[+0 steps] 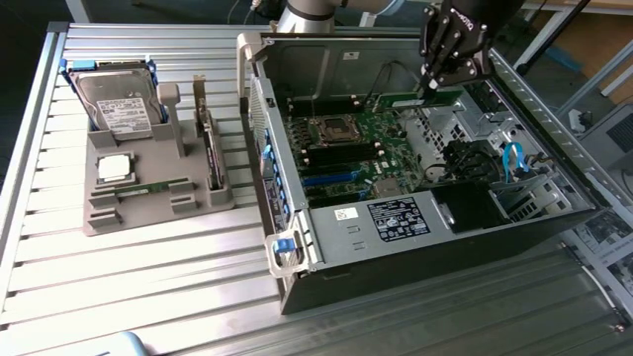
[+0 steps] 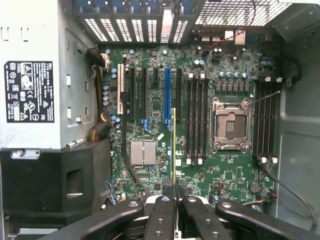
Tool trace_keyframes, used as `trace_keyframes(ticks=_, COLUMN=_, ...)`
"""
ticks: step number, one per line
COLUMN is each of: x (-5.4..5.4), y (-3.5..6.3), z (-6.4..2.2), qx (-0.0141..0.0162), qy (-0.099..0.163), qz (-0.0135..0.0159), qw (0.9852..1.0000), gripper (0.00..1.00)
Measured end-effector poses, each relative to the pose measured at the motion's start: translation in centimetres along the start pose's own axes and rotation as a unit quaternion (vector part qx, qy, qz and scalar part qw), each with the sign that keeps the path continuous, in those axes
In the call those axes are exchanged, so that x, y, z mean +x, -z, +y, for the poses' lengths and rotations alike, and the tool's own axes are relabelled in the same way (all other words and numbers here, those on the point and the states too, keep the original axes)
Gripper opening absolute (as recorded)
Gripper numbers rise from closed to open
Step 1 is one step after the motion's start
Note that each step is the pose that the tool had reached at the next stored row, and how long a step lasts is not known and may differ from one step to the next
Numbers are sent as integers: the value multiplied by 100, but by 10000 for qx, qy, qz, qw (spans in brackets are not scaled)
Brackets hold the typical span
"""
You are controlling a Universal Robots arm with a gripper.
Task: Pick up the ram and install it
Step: 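Insert the ram into the slot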
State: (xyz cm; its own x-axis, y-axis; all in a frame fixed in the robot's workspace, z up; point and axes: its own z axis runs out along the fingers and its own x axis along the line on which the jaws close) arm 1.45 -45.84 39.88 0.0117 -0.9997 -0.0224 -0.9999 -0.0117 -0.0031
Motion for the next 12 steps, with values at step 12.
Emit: trace_keyframes(ticks=12, x=1, y=-85, z=82, qx=0, qy=0, qz=0, qw=10000, gripper=12)
